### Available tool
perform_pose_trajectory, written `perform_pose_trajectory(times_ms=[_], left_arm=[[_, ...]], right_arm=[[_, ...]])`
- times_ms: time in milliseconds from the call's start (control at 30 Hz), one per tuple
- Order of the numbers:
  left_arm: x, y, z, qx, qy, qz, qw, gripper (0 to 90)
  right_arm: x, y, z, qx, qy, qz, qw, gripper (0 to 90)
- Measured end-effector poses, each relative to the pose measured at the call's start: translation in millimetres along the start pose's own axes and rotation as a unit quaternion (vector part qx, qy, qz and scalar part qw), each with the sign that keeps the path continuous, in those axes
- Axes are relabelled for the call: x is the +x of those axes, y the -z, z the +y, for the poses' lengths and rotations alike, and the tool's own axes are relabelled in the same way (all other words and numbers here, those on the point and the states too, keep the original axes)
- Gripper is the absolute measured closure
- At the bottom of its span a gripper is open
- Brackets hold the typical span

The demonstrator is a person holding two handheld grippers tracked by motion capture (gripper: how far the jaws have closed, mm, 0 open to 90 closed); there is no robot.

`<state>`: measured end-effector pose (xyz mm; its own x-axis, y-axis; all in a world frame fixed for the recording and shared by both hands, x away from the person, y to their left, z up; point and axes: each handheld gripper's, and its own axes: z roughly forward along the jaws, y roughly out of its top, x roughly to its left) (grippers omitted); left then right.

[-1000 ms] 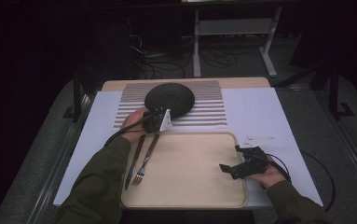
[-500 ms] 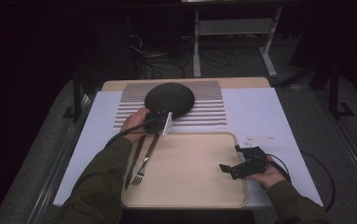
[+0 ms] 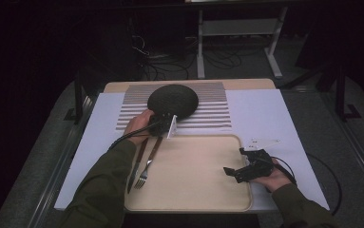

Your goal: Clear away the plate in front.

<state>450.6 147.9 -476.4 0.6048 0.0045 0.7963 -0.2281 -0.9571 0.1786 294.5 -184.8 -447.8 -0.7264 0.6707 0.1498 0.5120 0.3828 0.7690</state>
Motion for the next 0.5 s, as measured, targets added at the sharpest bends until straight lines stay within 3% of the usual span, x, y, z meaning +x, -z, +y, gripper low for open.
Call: perform_pose_trajectory(times_ms=[233,500], left_arm=[[-6.5,-3.0,3.2,0.010,-0.023,0.026,0.9993,79.0],[-10.9,-3.4,4.9,0.020,-0.046,0.042,0.9979,81.5]], right_arm=[[-0.1,0.2,0.0,0.000,0.000,0.000,1.0000,0.0],[-0.2,0.5,0.0,-0.001,0.000,0.001,1.0000,0.0]])
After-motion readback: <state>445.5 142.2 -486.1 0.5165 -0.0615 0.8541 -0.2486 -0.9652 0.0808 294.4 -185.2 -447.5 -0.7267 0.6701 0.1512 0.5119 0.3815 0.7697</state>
